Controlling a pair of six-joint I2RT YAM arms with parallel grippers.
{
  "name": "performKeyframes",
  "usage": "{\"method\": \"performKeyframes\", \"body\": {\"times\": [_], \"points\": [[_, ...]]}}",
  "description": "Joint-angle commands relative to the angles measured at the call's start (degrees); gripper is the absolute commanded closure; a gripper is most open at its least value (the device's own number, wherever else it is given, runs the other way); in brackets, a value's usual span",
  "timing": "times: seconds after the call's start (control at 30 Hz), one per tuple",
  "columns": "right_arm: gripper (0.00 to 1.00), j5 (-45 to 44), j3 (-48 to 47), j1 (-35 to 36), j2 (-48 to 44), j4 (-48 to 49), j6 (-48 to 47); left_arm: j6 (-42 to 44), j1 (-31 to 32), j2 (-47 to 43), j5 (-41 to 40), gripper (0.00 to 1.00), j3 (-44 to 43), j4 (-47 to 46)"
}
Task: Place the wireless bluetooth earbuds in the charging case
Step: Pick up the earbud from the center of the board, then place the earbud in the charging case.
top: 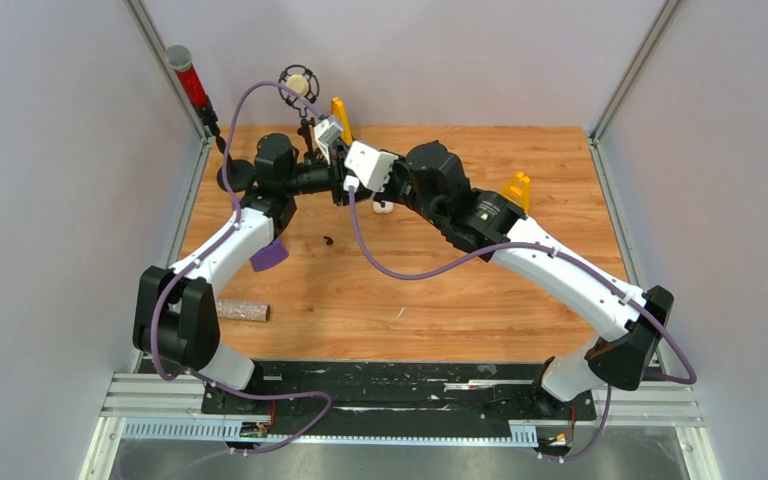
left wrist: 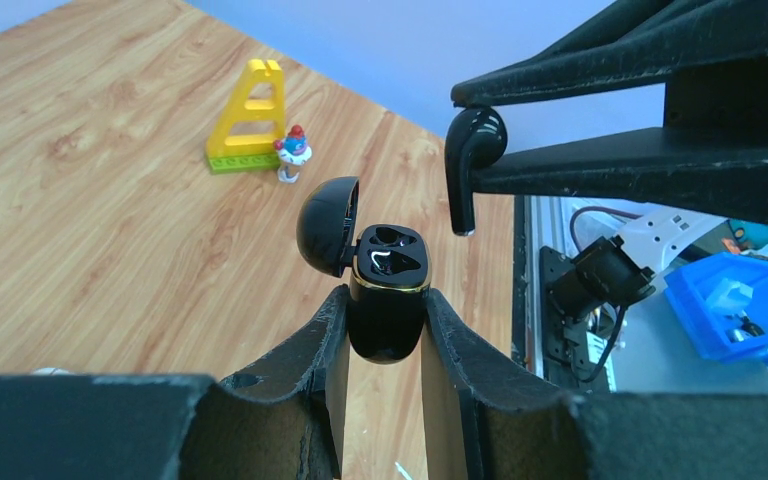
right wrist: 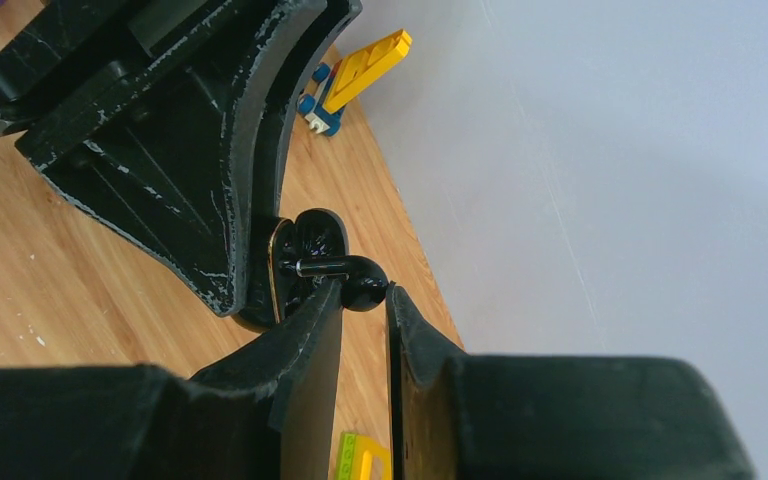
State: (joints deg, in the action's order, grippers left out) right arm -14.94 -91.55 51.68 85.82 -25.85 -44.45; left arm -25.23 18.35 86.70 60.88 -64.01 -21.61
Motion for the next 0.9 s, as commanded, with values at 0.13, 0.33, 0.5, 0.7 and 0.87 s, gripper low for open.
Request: {"method": "performKeyframes", "body": {"times": [0.13, 0.33, 0.5, 0.7, 0.87], "points": [[0.79, -5.4, -0.1, 1.4, 0.8, 5.3, -1.1, -3.6, -0.1, -3.3, 0.6, 1.0, 0.6, -5.8], [0.79, -5.8, 0.2, 1.9, 1.0, 5.6, -1.6, -5.2, -0.1, -3.2, 1.2, 1.0, 0.6, -7.5], [0.79, -5.8, 1.3, 2.5, 0.8, 5.8, -2.3, -5.9, -0.1, -3.5, 1.4, 1.0, 0.6, -7.9], [0.79, -6.6, 2.5, 3.3, 0.8, 6.5, -3.5, -6.4, -0.1, -3.6, 1.0, 1.0, 0.3, -7.3], [0.8, -6.9, 2.4, 3.6, 0.8, 6.9, -3.6, -6.3, -0.1, -3.5, 0.8, 1.0, 0.1, -6.6]]}}
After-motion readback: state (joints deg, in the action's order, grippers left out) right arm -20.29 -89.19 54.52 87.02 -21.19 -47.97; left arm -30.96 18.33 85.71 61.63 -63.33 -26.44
